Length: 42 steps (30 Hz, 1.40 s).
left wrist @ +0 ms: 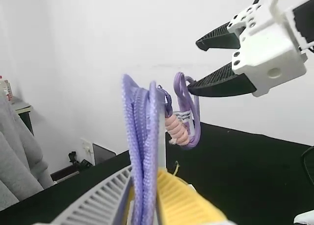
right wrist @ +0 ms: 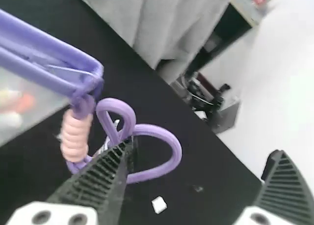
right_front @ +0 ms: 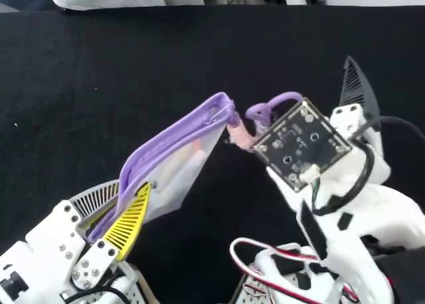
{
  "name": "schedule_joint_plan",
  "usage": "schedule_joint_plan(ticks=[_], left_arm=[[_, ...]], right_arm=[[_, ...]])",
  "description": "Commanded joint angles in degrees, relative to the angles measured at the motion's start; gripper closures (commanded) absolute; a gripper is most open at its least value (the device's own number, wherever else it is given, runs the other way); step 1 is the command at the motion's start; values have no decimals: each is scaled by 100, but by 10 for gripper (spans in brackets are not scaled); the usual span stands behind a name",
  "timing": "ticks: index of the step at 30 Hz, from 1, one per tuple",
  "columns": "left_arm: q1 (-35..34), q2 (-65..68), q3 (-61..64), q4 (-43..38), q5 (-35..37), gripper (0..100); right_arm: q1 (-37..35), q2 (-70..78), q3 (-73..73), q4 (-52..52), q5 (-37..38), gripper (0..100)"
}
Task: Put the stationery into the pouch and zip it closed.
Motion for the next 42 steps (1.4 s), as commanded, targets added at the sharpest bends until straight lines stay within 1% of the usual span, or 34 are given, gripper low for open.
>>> schedule_joint_plan(ticks=[1, 3, 4, 5, 7, 8, 10, 12, 14, 16, 19, 25, 28, 32, 35, 38, 42], left_arm=[[4, 26, -57, -237, 35, 971], [4, 26, -31, -316, 35, 971], [4, 26, -31, -316, 35, 971], [4, 26, -40, -316, 35, 971], [4, 26, -31, -316, 35, 971], [4, 26, -31, -316, 35, 971], [4, 26, -22, -325, 35, 971], [4, 26, -22, -334, 35, 971], [4, 26, -22, -334, 35, 971], [4, 26, -22, -334, 35, 971], [4, 26, -4, -396, 35, 971], [4, 26, 497, -738, 35, 971], [4, 26, 585, -932, 35, 971], [-4, 26, 593, -1099, 35, 971], [-4, 26, 567, -1073, 35, 971], [-4, 26, 462, -1055, 35, 971], [4, 26, 242, -853, 35, 971]], right_arm=[[-440, -163, -4, 44, -273, 599], [-536, -286, -127, 0, -176, 599], [-413, -330, -180, -44, 26, 599], [-105, -338, -215, -70, 325, 599], [949, -303, -92, -158, 941, 599], [1468, -233, 127, -229, 1222, 599], [2259, -101, 708, -316, 1916, 599], [2611, -48, 1209, -281, 2514, 599], [2699, -48, 1393, -44, 2699, 599], [2549, -57, 1297, 229, 2673, 599], [2277, -163, 1182, 220, 2321, 599], [1934, -1086, 840, 220, 2259, 599], [1336, -1490, 1182, 202, 1688, 599], [422, -1622, 1974, 158, 448, 599], [-246, -1780, 2299, -176, -413, 599], [-554, -2070, 2642, -677, -668, 599], [-615, -2448, 3495, -1486, -712, 600]])
